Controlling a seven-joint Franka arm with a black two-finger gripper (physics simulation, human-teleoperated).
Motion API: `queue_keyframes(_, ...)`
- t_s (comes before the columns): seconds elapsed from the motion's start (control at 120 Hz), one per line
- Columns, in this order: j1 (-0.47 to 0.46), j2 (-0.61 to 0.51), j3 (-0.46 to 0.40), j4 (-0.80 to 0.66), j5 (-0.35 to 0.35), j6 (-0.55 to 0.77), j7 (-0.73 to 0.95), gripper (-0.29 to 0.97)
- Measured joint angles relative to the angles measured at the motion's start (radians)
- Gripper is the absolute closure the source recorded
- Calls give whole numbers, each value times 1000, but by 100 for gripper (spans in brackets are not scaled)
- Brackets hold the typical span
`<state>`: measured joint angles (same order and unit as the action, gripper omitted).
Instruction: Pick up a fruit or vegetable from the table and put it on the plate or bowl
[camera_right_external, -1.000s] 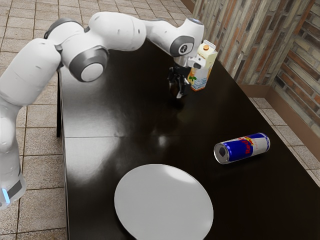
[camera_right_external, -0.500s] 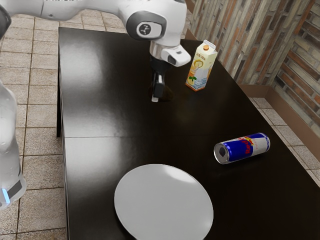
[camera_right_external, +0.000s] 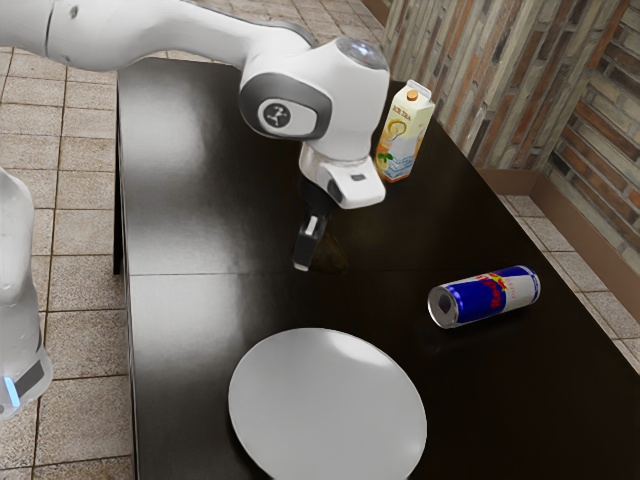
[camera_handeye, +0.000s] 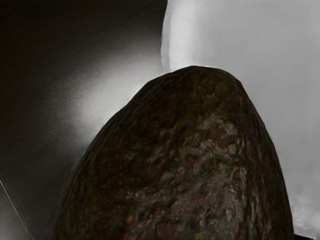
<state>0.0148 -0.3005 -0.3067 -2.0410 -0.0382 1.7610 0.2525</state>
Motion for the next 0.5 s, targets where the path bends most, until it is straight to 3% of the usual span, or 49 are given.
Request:
queue_keyframes(0.3, 0, 38, -114, 31, -27, 23, 7, 39)
queue_keyframes(0.5, 0, 55, -137, 48, -30, 31, 9, 39)
